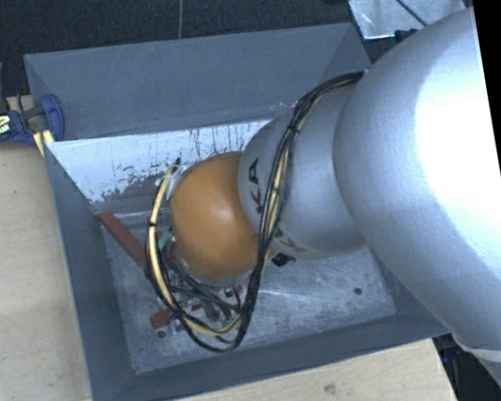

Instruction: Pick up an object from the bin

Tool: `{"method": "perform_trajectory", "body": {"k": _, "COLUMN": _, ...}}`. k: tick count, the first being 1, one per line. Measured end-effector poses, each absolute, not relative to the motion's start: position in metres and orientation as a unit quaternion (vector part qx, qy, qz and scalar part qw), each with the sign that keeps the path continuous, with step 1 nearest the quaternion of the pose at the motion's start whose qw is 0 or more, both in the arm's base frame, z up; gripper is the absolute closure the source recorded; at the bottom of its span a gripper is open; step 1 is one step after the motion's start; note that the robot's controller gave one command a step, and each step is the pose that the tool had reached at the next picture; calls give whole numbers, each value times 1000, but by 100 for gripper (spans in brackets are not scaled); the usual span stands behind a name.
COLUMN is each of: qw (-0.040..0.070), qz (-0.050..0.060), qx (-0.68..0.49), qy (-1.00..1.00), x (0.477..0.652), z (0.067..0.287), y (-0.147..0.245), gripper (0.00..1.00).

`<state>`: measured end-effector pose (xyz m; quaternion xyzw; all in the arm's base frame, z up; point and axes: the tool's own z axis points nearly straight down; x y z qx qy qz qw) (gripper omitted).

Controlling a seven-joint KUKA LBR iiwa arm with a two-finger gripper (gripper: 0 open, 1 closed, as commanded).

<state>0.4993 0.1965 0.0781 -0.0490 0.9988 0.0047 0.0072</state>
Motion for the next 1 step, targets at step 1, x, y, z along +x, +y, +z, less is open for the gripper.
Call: {"method": "perform_trajectory", "body": {"k": 1, "qw": -1, "qz": 0, "qx": -49, "qy": 999, "x": 496, "z": 92, "y": 194, "gripper": 100}}
